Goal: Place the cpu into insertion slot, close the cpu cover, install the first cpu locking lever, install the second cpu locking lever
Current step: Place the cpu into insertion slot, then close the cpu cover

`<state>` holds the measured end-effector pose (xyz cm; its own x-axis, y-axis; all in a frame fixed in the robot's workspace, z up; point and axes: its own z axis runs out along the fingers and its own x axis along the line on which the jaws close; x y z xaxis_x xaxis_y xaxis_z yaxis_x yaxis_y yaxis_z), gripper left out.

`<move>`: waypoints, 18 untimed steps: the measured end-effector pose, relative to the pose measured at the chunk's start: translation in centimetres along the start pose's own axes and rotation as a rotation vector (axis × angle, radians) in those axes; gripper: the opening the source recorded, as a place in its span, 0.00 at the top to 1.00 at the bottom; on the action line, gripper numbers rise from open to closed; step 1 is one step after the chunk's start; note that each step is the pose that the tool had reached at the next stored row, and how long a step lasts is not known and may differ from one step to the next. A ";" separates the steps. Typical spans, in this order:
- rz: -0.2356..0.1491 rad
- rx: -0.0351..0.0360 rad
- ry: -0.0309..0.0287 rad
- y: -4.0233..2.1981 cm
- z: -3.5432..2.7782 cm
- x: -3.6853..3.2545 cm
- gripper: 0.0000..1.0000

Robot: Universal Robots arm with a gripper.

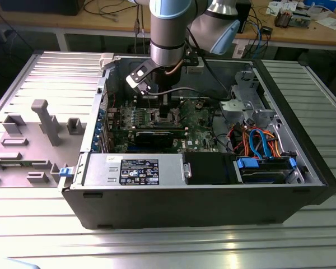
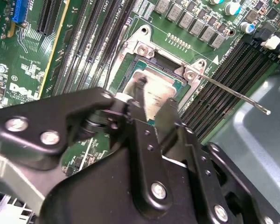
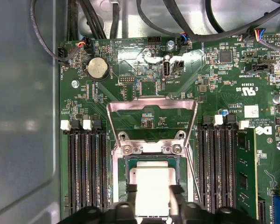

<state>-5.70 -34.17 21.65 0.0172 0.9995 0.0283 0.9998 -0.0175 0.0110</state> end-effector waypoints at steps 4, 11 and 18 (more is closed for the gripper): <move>0.000 0.0001 -0.0001 0.00 0.00 0.00 0.77; 0.000 0.0004 0.0000 0.00 0.00 0.00 0.89; 0.000 0.0011 -0.0001 0.00 0.00 0.00 0.89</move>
<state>-5.70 -34.17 21.65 0.0173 0.9995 0.0283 0.9998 -0.0175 0.0099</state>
